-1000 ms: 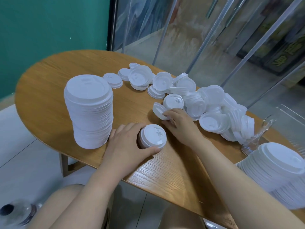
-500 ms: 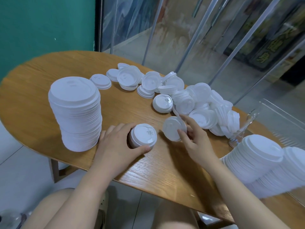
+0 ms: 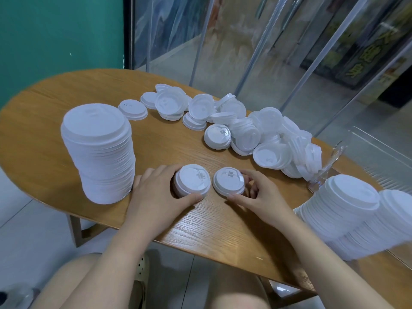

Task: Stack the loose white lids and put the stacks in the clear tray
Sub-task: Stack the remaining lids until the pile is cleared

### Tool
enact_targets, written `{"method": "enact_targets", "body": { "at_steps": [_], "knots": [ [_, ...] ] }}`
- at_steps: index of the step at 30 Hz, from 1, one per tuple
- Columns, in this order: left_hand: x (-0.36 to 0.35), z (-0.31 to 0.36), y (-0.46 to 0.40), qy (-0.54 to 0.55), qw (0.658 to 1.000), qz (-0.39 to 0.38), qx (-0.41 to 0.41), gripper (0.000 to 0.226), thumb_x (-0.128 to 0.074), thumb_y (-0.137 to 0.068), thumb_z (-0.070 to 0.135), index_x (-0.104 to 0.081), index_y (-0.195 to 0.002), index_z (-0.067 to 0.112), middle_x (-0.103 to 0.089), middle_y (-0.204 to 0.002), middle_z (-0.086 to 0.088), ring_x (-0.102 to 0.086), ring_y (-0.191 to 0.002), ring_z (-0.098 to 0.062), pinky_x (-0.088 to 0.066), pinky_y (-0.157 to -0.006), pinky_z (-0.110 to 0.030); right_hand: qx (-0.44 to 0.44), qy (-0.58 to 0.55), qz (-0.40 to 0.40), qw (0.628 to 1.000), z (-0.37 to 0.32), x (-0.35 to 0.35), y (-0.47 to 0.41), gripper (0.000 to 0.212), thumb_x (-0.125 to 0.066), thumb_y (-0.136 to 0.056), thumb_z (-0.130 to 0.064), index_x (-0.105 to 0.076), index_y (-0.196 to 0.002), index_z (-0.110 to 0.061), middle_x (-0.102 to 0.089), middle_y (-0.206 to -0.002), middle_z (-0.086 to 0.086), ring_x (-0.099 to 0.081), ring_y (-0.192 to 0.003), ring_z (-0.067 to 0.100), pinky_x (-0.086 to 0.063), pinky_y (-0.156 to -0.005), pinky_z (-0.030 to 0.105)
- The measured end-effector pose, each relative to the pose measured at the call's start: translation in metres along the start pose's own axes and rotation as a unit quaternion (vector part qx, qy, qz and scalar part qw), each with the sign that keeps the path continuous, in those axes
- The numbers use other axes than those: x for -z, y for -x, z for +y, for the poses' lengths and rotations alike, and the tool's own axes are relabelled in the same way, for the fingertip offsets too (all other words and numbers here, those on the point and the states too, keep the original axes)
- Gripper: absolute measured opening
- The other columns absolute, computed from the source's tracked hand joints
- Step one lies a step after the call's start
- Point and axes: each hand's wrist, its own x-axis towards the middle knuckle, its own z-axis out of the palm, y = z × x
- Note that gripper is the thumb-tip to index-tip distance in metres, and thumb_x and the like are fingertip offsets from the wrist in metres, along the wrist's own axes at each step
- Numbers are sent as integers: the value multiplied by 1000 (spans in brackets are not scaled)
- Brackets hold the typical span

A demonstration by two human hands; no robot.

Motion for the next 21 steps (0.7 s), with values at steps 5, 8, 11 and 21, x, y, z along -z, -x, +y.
{"method": "enact_targets", "body": {
  "at_steps": [5,8,11,21],
  "knots": [
    [-1,0,-1,5,1000,-1,0,81,-67,-65,80,-52,-137,45,-53,-123,27,-41,-118,-7,-26,-102,-31,9,38,-9,999,-2,0,0,63,-88,-69,-55,-54,-122,-52,-54,-104,-16,-53,-83,-11,-37,-71,11],
    [0,-1,-1,7,1000,-1,-1,85,-65,-61,85,-52,-136,45,-52,-120,28,-41,-117,-7,-25,-99,-31,-6,35,-2,999,0,-4,0,89,-81,-58,-72,-53,-137,-42,-49,-117,-17,-53,-81,-9,-38,-76,15],
    [0,0,-1,-2,1000,1,2,84,-74,-64,79,-50,-136,44,-52,-123,28,-41,-119,-7,-25,-101,-30,-7,39,-4,999,0,-7,0,106,-79,-54,-80,-50,-146,-36,-44,-129,-22,-50,-83,-7,-41,-81,19],
    [1,-1,0,-19,1000,-3,-5,76,-77,-64,74,-53,-130,45,-53,-119,27,-41,-115,-6,-25,-95,-29,2,67,60,996,-6,-7,-5,67,-82,-75,-60,-57,-130,-30,-54,-105,-18,-54,-77,3,-39,-72,14]
  ]
}}
